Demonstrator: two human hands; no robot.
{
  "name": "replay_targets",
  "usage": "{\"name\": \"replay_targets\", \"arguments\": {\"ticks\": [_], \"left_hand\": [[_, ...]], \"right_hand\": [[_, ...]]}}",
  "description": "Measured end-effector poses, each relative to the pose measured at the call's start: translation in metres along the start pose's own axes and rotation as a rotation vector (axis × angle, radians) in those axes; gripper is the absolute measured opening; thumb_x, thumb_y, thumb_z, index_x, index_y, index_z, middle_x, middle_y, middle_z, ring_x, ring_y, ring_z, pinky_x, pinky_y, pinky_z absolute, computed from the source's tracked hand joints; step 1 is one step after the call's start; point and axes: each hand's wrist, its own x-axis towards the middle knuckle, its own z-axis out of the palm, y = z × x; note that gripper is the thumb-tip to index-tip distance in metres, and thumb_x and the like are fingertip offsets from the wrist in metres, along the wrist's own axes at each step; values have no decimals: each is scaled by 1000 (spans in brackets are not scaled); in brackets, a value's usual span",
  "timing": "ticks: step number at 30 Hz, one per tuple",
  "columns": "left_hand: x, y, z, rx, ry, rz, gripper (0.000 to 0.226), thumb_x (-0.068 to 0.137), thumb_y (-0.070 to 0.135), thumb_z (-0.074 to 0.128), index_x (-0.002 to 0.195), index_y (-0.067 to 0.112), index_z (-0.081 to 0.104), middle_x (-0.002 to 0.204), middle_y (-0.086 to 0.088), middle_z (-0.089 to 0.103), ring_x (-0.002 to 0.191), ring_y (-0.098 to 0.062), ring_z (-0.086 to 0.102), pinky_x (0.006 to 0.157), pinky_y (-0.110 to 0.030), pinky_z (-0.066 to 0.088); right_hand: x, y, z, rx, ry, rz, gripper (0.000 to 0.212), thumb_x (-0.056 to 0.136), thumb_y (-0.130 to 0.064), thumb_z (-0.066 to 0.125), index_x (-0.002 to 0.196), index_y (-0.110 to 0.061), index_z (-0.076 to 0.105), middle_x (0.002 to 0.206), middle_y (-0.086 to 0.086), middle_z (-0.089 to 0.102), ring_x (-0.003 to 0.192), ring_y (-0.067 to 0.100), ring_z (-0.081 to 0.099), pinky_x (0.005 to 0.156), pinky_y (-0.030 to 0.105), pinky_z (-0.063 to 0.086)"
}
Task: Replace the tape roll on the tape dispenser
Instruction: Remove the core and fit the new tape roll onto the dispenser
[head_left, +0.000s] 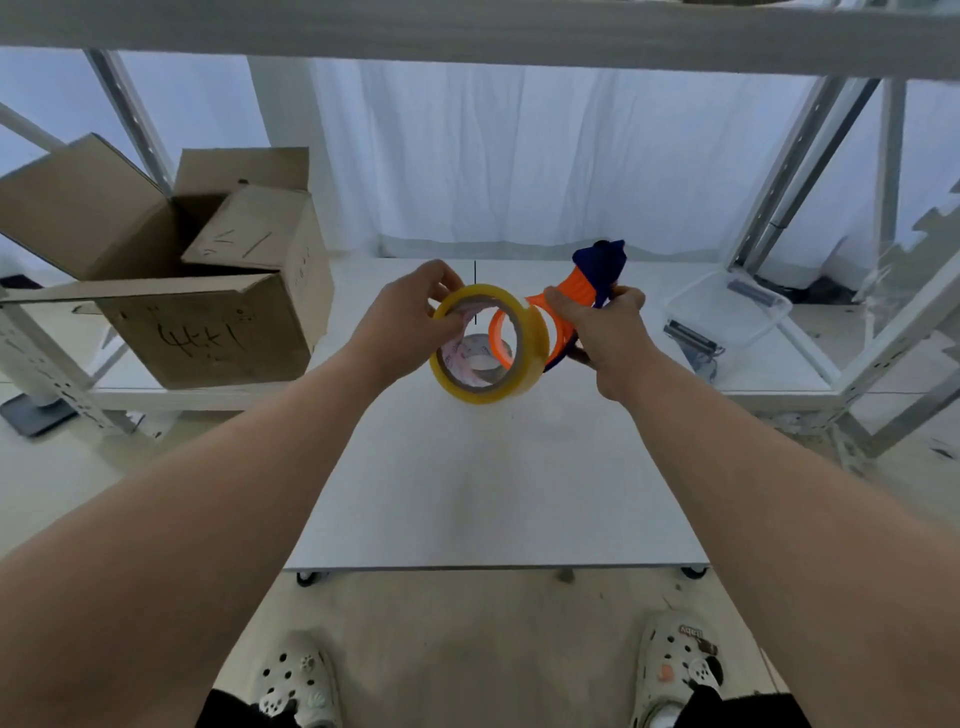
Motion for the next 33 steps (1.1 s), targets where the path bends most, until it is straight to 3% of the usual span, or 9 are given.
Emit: {"name": "replay_targets", "arguments": {"ticks": [4, 8, 11, 17, 21, 23, 27, 31, 33], "left_hand": [[-1, -3, -1, 136, 66, 27, 25, 89, 33, 57, 103, 13, 55, 94, -4, 66, 82, -24, 61, 63, -27, 45], [2, -5, -5, 232, 93, 33, 28, 90, 34, 55, 105, 11, 54, 96, -8, 66, 78, -24, 57, 65, -30, 41], [2, -3, -3, 131, 68, 6, 28, 87, 32, 59, 107, 13, 54, 100, -4, 64, 83, -22, 59, 66, -27, 44], [1, 17, 1, -130, 36, 42, 21, 82, 22, 65, 98, 19, 51, 85, 7, 61, 66, -7, 54, 55, -13, 45], [1, 20, 2, -186, 109, 80, 18, 84, 29, 64, 96, 22, 52, 81, 16, 57, 67, -4, 52, 55, -8, 44], [1, 20, 2, -251, 121, 77, 18, 86, 30, 63, 100, 21, 55, 86, 15, 58, 73, -5, 54, 62, -8, 45], [2, 23, 4, -295, 120, 55, 23, 90, 27, 58, 109, 15, 62, 99, 6, 59, 93, -12, 55, 84, -24, 47], [4, 27, 5, -252, 111, 75, 23, 92, 25, 54, 109, 11, 57, 99, 0, 56, 82, -10, 54, 72, -15, 45], [6, 27, 6, -266, 49, 17, 26, 93, 27, 51, 111, 8, 52, 99, -2, 56, 81, -10, 54, 70, -19, 45]], "right_hand": [[-4, 8, -10, -87, -106, 67, 70, 77, -27, 76, 128, -16, 29, 121, 8, 56, 93, 19, 62, 77, 35, 55], [-1, 6, -18, -196, -181, 120, 67, 75, -23, 78, 124, -20, 32, 118, 9, 58, 107, 28, 62, 90, 43, 54], [3, 4, -22, -178, -152, 98, 70, 74, -19, 79, 128, -17, 34, 121, 11, 59, 106, 29, 63, 89, 45, 55], [5, 8, -14, 20, 25, 39, 69, 73, -15, 79, 123, -18, 31, 123, 10, 57, 109, 28, 61, 92, 41, 53], [0, 4, -11, 179, -70, 117, 61, 78, -11, 73, 129, -14, 40, 123, 9, 62, 103, 26, 64, 79, 35, 55], [-2, 1, -10, 239, -112, 132, 50, 82, -9, 68, 126, -14, 44, 117, 8, 64, 103, 26, 63, 81, 36, 54], [-4, 2, -8, 273, -146, 100, 58, 82, -1, 64, 133, -13, 39, 113, 8, 63, 92, 21, 64, 83, 36, 54], [-5, 4, -11, 253, -197, 73, 67, 82, -7, 68, 138, -17, 34, 107, 3, 64, 91, 21, 65, 90, 40, 54], [-5, 5, -11, 228, -236, 60, 63, 84, -14, 69, 137, -18, 36, 105, 3, 65, 90, 21, 65, 94, 42, 52]]}}
